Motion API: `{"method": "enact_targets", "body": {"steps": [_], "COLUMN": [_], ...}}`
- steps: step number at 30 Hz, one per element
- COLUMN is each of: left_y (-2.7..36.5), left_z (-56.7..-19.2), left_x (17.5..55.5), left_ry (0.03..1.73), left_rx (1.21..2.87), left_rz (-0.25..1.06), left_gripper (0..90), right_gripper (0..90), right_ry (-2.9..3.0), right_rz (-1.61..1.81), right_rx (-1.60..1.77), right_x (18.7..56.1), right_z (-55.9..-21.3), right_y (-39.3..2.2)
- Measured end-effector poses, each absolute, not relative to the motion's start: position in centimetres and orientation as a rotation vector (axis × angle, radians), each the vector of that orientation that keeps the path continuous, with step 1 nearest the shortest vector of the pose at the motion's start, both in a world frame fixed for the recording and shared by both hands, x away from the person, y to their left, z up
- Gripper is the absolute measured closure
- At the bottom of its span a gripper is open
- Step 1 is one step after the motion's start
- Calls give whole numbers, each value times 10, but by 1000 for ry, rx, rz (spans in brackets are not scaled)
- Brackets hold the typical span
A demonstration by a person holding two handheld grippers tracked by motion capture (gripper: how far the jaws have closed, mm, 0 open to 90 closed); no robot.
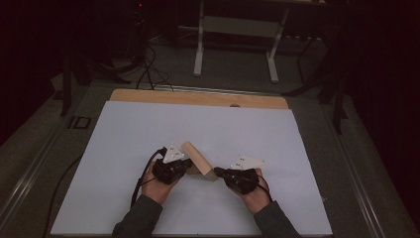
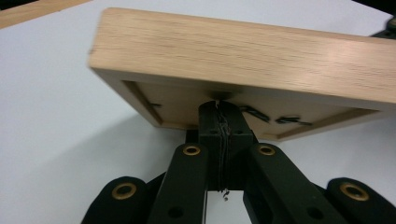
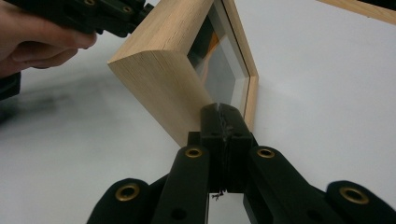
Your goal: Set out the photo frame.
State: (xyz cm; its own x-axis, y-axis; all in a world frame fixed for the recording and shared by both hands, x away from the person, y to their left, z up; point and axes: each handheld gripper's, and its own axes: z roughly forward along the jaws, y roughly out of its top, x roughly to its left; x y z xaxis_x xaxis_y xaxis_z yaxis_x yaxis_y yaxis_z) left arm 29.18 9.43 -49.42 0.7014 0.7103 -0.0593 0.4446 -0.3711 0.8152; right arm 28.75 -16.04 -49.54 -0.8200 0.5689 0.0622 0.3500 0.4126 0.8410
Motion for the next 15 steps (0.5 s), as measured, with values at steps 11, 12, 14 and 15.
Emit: {"method": "enact_targets", "body": {"steps": [11,12,14,15], "left_y": [91,91,92,93], "left_z": [-491,-490,-491,-491], "left_x": [284,285,286,286], "left_ry": [868,870,871,870], "left_rx": [2044,2042,2044,2047], "left_rz": [387,385,378,376], "left_gripper": [891,891,891,891], "right_gripper": [891,891,891,891], "right_ry": [2444,2447,2447,2448], "right_rz": [1360,1360,1361,1361], "right_rx": [798,795,792,793], "right_x": [286,286,285,285], "right_z": [-495,-495,-495,-495], "right_y": [-157,-156,-155,-154]}}
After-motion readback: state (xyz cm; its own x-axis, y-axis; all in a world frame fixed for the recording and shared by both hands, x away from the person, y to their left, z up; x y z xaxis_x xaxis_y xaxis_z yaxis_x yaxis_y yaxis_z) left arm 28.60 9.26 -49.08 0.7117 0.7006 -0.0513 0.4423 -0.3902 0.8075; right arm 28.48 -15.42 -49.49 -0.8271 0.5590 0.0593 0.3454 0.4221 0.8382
